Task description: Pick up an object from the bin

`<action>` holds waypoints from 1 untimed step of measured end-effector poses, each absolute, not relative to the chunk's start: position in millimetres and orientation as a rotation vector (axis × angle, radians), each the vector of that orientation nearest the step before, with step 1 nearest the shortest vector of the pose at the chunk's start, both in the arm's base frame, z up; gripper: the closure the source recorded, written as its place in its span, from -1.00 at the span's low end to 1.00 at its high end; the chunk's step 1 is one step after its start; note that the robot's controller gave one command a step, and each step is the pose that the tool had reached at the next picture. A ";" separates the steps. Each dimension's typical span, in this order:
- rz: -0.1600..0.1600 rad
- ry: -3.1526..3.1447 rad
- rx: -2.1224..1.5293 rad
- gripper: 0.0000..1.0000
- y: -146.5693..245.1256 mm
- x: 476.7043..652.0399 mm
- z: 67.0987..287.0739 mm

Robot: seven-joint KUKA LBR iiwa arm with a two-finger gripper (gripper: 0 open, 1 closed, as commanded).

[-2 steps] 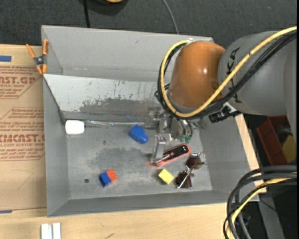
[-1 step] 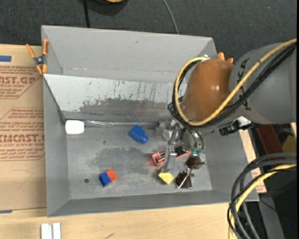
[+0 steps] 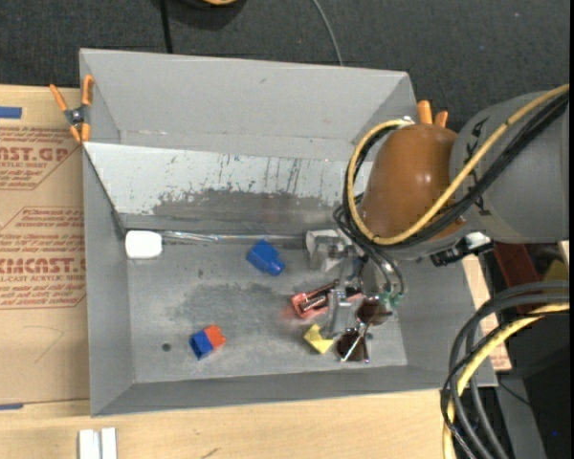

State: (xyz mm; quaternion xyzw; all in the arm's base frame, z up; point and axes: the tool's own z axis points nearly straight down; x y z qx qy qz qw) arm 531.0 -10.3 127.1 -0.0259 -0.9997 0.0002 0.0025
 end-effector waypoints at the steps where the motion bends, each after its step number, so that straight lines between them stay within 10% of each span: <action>1: -0.005 -3.148 -0.062 -1.00 2.0 545.4 110.8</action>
Offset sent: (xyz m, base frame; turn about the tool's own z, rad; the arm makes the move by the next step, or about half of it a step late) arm 0.0058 0.0050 -0.0571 -0.0899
